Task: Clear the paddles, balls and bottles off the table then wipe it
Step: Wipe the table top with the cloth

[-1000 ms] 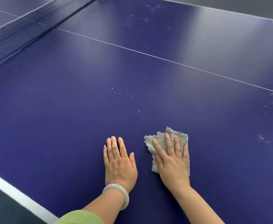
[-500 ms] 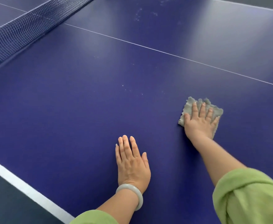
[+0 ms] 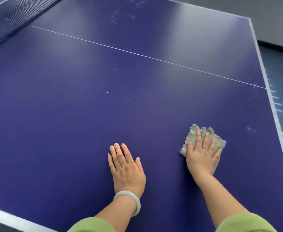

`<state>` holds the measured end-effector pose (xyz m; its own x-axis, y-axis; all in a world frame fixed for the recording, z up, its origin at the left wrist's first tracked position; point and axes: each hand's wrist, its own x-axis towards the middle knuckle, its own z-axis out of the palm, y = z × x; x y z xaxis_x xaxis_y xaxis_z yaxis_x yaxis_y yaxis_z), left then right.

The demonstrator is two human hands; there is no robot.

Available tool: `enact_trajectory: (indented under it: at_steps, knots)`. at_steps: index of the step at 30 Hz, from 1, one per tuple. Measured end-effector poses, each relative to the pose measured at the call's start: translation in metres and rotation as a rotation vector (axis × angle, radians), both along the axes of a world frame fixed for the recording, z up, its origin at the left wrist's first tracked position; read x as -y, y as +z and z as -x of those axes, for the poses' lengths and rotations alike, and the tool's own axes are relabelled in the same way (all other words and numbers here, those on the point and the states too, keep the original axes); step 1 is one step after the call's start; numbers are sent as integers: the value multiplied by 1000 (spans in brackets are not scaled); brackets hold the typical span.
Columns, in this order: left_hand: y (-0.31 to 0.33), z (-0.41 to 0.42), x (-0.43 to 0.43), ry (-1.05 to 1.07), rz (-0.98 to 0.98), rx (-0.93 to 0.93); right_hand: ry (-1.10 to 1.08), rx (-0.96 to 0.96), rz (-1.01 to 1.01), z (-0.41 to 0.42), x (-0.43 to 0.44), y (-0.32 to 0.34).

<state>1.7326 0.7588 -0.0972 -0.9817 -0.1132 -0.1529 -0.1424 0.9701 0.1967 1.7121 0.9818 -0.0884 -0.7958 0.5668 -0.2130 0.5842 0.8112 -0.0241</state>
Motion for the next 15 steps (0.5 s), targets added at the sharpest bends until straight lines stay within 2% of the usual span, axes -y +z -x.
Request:
enact_trajectory:
  at_steps: [1,3,5,6,10,13,15]
  knots:
    - [0,0,1,2,1,2,11,-21,-4,-9,12,-1]
    - [-1,0,2,1,-7,-5,208,-81,-12,-40,34,-1]
    - [-3,0,4,-9,-25,-29,402,-79,-10,-76,31,-3]
    - [-3,-1,5,-16,-36,-38,426,-61,-12,-92,19,-3]
    - [-3,1,8,20,-132,-78,255,-63,-55,-116,-49,-6]
    - [15,11,1,100,-320,-35,128,-60,-45,-97,-74,-7]
    - [28,14,-17,25,-360,-74,76,-49,-52,-84,-77,-6]
